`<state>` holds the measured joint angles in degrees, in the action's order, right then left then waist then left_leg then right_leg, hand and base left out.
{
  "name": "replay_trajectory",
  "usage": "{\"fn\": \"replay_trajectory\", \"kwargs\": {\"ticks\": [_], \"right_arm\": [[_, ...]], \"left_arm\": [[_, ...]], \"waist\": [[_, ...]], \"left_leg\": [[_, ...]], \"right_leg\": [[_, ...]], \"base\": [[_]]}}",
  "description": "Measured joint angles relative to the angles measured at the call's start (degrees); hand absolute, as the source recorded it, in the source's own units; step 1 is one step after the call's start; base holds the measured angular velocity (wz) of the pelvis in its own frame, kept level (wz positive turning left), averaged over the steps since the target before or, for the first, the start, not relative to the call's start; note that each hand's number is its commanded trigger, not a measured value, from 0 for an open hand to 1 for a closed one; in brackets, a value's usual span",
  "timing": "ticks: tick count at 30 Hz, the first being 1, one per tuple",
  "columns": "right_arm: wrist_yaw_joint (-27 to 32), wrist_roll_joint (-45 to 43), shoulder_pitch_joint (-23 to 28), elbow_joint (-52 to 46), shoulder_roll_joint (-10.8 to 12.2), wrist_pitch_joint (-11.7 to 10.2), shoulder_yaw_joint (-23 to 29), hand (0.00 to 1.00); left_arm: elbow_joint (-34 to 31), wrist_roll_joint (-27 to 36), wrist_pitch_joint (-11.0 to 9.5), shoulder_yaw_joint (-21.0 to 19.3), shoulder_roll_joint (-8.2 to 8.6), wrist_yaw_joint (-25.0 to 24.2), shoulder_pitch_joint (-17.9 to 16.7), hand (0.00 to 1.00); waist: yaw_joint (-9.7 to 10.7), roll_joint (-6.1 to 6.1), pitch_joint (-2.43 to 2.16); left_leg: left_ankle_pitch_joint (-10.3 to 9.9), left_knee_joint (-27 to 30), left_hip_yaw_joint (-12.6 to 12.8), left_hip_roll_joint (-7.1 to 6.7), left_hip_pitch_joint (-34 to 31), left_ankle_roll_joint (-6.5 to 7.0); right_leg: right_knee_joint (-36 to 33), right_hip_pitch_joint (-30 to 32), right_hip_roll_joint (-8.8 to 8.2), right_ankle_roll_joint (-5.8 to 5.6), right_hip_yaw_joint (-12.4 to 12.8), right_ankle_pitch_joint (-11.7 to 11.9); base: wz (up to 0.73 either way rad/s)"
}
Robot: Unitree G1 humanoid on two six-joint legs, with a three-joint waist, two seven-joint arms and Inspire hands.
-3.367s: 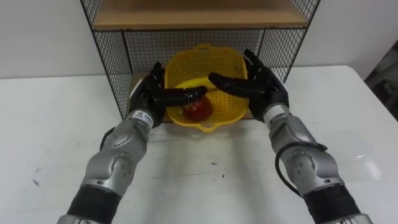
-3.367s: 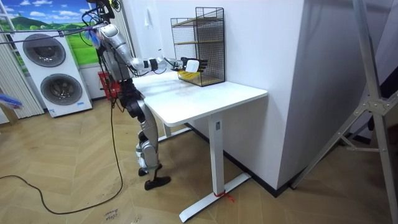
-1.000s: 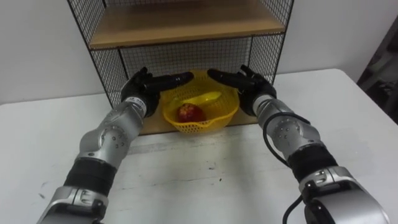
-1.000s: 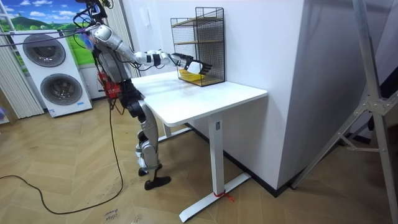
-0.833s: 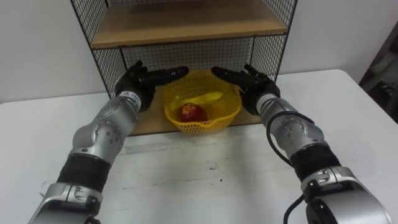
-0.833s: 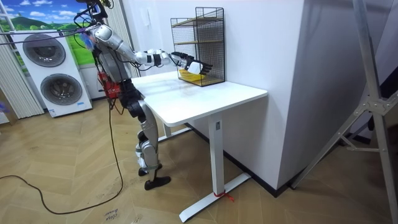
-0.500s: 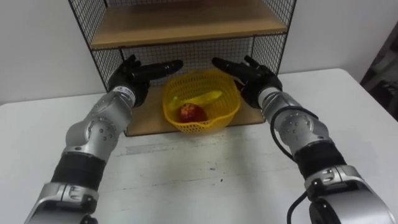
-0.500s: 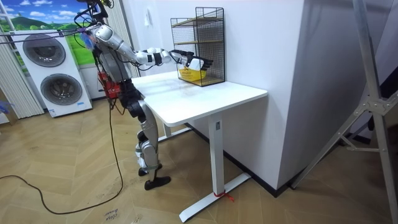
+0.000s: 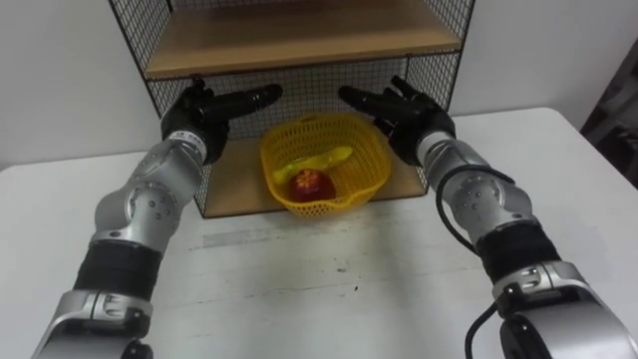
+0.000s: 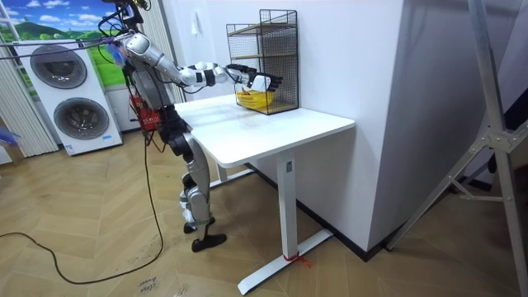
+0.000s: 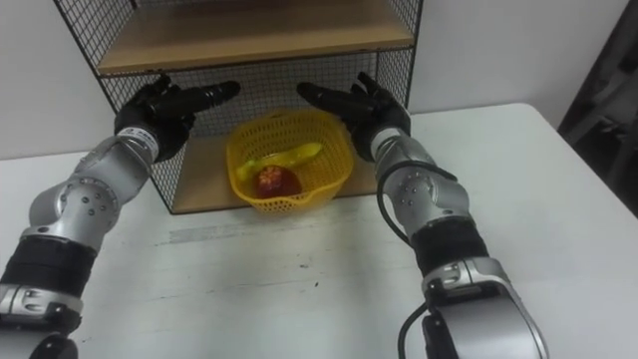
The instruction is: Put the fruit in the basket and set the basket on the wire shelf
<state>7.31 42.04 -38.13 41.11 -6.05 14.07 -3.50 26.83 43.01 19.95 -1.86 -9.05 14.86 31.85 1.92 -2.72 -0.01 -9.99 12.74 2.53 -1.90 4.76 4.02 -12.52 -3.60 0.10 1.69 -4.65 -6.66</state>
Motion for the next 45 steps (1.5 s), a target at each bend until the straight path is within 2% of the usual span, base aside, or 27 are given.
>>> {"fn": "replay_trajectory", "kwargs": {"ticks": [6, 10, 13, 16, 23, 27, 30, 31, 36, 41, 45], "right_arm": [[-0.57, -8.95, 3.04, -12.56, -1.20, 0.06, -0.32, 0.00], [-1.45, -12.88, 8.68, -20.82, -1.54, 0.14, -0.33, 0.00], [-2.33, -14.25, 10.81, -22.17, -1.64, 0.51, -0.31, 0.00], [-3.02, -14.66, 11.10, -22.20, -1.80, 0.55, -0.28, 0.00], [-4.20, -18.53, 14.46, -27.17, -3.25, 0.46, -0.31, 0.00], [-5.63, -19.88, 15.68, -29.01, -3.28, 0.45, -0.33, 0.00], [-6.03, -19.69, 17.26, -31.05, -3.64, 0.36, -0.27, 0.00], [-6.27, -19.51, 18.03, -31.30, -3.74, 0.23, -0.26, 0.00], [-6.79, -18.61, 22.86, -34.38, -4.21, 0.27, -0.03, 0.00], [-8.30, -15.20, 29.51, -38.43, -5.07, 0.27, 0.69, 0.00], [-8.61, -15.02, 32.00, -40.14, -5.13, 0.28, 0.93, 0.00]], "left_arm": [[-2.76, -1.55, 0.01, 0.26, -0.08, -2.08, -0.29, 0.00], [-4.95, -2.73, 0.01, 0.69, -0.09, -3.52, -0.87, 0.00], [-7.45, -3.44, -0.01, 1.09, -0.07, -4.86, -1.92, 0.00], [-10.07, -3.95, -0.13, 1.08, -0.05, -6.13, -4.57, 0.00], [-15.39, -8.92, -0.45, 1.84, -0.14, -7.38, -9.82, 0.00], [-18.62, -8.92, -0.83, 2.31, -0.14, -8.71, -10.32, 0.00], [-19.98, -8.85, -2.29, 2.34, -0.15, -9.35, -11.02, 0.00], [-20.39, -8.86, -2.79, 2.35, -0.12, -9.33, -12.06, 0.00], [-24.32, -8.93, -2.92, 2.40, -0.22, -9.19, -17.38, 0.00], [-28.69, -8.83, -3.25, 2.13, -0.58, -10.67, -25.88, 0.00], [-29.15, -8.89, -3.25, 1.93, -0.74, -11.41, -26.85, 0.00]], "waist": [[-0.71, 0.37, 0.21], [-1.16, 1.33, 0.05], [-1.35, 1.92, -0.33], [-1.28, 2.02, -0.38], [-2.05, 2.18, -0.40], [-2.17, 2.38, -0.34], [-2.16, 2.88, -0.04], [-2.15, 3.10, 0.07], [-2.26, 3.92, -0.02], [-2.34, 4.18, -0.13], [-2.38, 4.43, -0.31]], "left_leg": [[1.09, -1.47, -0.01, -0.14, -0.41, -0.14], [1.10, -1.50, 0.02, -0.01, -0.11, -0.20], [1.10, -1.57, 0.18, 0.04, 0.05, -0.21], [1.11, -1.58, 0.19, 0.04, 0.05, -0.21], [1.10, -1.49, 0.04, 0.05, 0.06, -0.21], [1.10, -1.54, 0.06, 0.05, 0.12, -0.21], [1.19, -1.89, 0.10, 0.07, 0.61, -0.32], [1.20, -2.01, 0.13, 0.09, 0.81, -0.34], [1.17, -2.30, 0.35, 0.14, 0.91, -0.38], [1.26, -2.30, 0.76, 0.21, 0.96, -0.47], [1.22, -2.48, 0.63, 0.22, 0.92, -0.49]], "right_leg": [[0.86, 0.84, -0.02, 0.20, -0.29, 0.38], [0.82, 0.64, -0.09, 0.24, -0.13, 0.39], [0.86, 0.56, -0.09, 0.27, -0.05, 0.41], [0.85, 0.57, -0.10, 0.28, -0.05, 0.42], [0.84, 0.45, -0.13, 0.29, -0.13, 0.41], [0.82, 0.48, -0.13, 0.29, -0.11, 0.40], [0.84, 0.20, -0.06, 0.30, 0.07, 0.37], [0.84, 0.01, -0.04, 0.32, 0.06, 0.36], [0.76, 0.63, -0.03, 0.36, 0.24, -0.09], [0.77, 0.65, 0.12, 0.47, 0.70, 0.05], [0.78, 0.60, 0.10, 0.44, 0.50, 0.01]], "base": [[0.02], [-0.02], [-0.03], [0.00], [0.00], [0.00], [0.00], [0.00], [-0.02], [-0.04], [0.01]]}}
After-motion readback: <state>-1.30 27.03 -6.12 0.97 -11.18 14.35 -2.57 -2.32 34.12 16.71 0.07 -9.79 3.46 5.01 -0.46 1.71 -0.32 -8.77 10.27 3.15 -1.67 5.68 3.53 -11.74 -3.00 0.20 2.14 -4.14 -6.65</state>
